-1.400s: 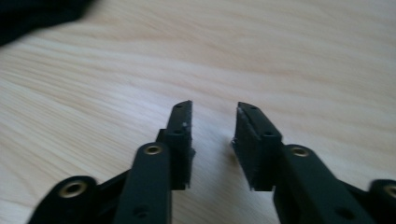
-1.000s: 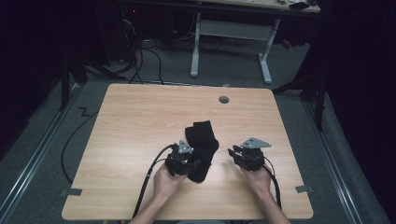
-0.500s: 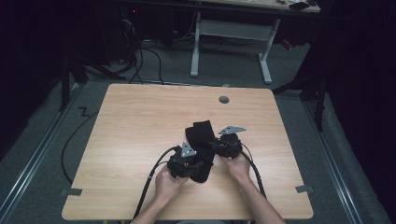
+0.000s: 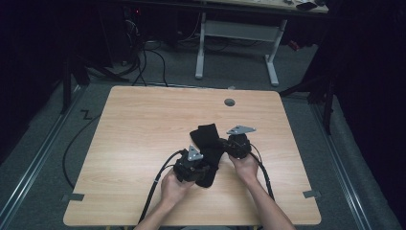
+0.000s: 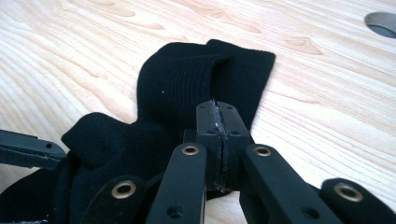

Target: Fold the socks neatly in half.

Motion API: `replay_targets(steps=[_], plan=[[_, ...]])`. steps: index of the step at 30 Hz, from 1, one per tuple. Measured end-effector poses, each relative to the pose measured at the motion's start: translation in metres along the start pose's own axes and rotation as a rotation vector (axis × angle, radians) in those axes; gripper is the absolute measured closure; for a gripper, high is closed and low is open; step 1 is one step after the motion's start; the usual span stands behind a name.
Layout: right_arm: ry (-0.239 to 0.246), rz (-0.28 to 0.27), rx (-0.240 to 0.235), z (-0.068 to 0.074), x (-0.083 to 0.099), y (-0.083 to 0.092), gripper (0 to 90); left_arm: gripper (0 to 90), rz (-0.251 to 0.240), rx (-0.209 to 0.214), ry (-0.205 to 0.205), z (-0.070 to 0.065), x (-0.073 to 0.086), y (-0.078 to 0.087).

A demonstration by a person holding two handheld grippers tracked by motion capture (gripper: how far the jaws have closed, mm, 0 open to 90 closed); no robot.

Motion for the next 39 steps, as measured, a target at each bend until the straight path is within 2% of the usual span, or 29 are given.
replay_targets(steps=[4, 7, 8, 10, 13, 14, 15, 16, 19, 22, 25, 28, 31, 34, 37, 39], plan=[[-0.019, 0.032, 0.026, -0.005, 0.006, -0.006, 89.0, 57.0, 0.022, -0.002, 0.002, 0.003, -0.001, -0.006], [-0.043, 0.059, 0.037, -0.01, 0.012, -0.012, 87.4, 62.6, 0.029, 0.002, 0.009, 0.004, 0.0, -0.009], [-0.047, 0.074, 0.043, -0.011, 0.014, -0.014, 84.7, 64.5, 0.034, 0.002, 0.006, 0.005, 0.0, -0.01], [-0.049, 0.078, 0.063, -0.012, 0.015, -0.016, 72.2, 68.7, 0.038, -0.001, -0.004, 0.005, 0.0, -0.011], [-0.055, -0.021, 0.082, -0.009, 0.011, -0.006, 65.2, 71.1, 0.041, -0.007, -0.006, 0.005, 0.0, -0.011], [-0.055, -0.021, 0.082, -0.009, 0.011, -0.006, 65.2, 72.0, 0.041, -0.007, -0.006, 0.005, 0.0, -0.011], [-0.037, -0.069, 0.07, -0.004, 0.009, 0.001, 65.4, 72.0, 0.043, -0.008, -0.009, 0.006, 0.0, -0.011], [0.008, -0.068, 0.048, 0.004, 0.009, 0.004, 69.2, 73.7, 0.044, -0.009, -0.012, 0.006, 0.0, -0.012], [0.027, 0.004, 0.028, 0.007, 0.017, -0.005, 72.7, 78.2, 0.048, -0.007, -0.015, 0.006, 0.0, -0.012], [-0.01, 0.052, 0.01, 0.004, 0.028, -0.018, 73.8, 82.4, 0.055, 0.006, -0.017, 0.006, 0.001, -0.015], [-0.036, 0.047, 0.008, 0.003, 0.032, -0.022, 73.0, 86.9, 0.064, 0.004, -0.032, 0.007, 0.0, -0.015], [-0.026, 0.052, 0.019, 0.002, 0.03, -0.024, 69.6, 88.7, 0.065, 0.003, -0.04, 0.007, -0.001, -0.016], [-0.026, 0.052, 0.023, 0.003, 0.03, -0.025, 68.4, 89.1, 0.051, 0.001, -0.035, 0.007, -0.002, -0.015], [-0.017, 0.054, 0.034, 0.004, 0.03, -0.025, 68.3, 88.1, 0.008, -0.005, -0.018, 0.005, -0.005, -0.01], [-0.016, 0.055, 0.034, 0.004, 0.03, -0.025, 68.4, 72.5, -0.017, 0.003, 0.015, 0.005, -0.011, -0.008], [-0.013, 0.059, 0.037, 0.004, 0.03, -0.025, 68.4, 64.6, -0.007, 0.004, 0.013, 0.004, -0.012, -0.011]])
Point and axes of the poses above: each handheld gripper's, and its own axes: y roughly backward along the jaws, x roughly out of its underside, z roughly to its left, the point moved 4 cm from there along -y, roughly forward along the jaws, and after that the axes turned 9 degrees about -x, right-handed, at the moved point
